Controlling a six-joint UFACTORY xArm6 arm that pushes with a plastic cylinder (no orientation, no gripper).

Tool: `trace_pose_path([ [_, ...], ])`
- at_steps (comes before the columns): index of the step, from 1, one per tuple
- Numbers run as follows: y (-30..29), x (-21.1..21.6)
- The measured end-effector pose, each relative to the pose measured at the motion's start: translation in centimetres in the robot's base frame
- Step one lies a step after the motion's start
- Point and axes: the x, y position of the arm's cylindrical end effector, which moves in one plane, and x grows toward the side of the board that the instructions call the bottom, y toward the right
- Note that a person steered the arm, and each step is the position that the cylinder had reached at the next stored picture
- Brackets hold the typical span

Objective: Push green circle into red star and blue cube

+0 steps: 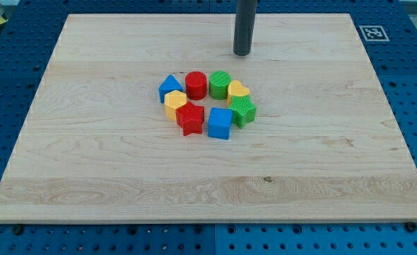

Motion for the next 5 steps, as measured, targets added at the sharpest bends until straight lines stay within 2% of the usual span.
trace_pose_path([
  [5, -1.0, 5.5],
])
